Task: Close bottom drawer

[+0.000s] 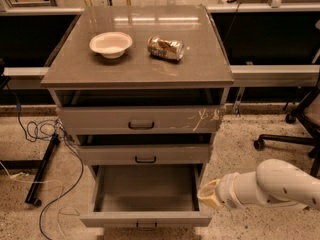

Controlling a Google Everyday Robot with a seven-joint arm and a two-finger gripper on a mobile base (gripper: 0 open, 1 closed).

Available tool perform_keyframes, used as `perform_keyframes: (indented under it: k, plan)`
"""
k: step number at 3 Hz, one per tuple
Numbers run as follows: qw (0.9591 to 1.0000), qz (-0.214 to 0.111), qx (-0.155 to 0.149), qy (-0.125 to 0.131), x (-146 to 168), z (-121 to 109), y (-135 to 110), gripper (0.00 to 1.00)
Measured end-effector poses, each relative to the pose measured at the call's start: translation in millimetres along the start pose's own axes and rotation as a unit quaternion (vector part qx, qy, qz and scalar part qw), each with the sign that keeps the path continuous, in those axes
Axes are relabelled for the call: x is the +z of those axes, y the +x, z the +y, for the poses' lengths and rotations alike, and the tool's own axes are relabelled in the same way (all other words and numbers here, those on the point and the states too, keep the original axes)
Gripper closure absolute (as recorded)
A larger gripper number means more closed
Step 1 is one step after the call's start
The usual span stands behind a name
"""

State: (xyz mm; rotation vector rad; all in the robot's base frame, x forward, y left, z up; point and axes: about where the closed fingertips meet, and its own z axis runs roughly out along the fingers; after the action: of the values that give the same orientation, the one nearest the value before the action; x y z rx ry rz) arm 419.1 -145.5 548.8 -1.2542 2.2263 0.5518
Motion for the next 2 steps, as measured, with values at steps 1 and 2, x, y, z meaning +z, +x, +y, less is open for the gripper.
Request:
perform_keyframes:
  k: [1, 2]
  plan:
    - [0.9994, -0.031, -0.001, -0.013, 48.5, 1.8, 22.5, 1.0]
    - [0.9995, -0.029, 0.002, -0.011, 55.6, 0.5, 26.0, 1.0]
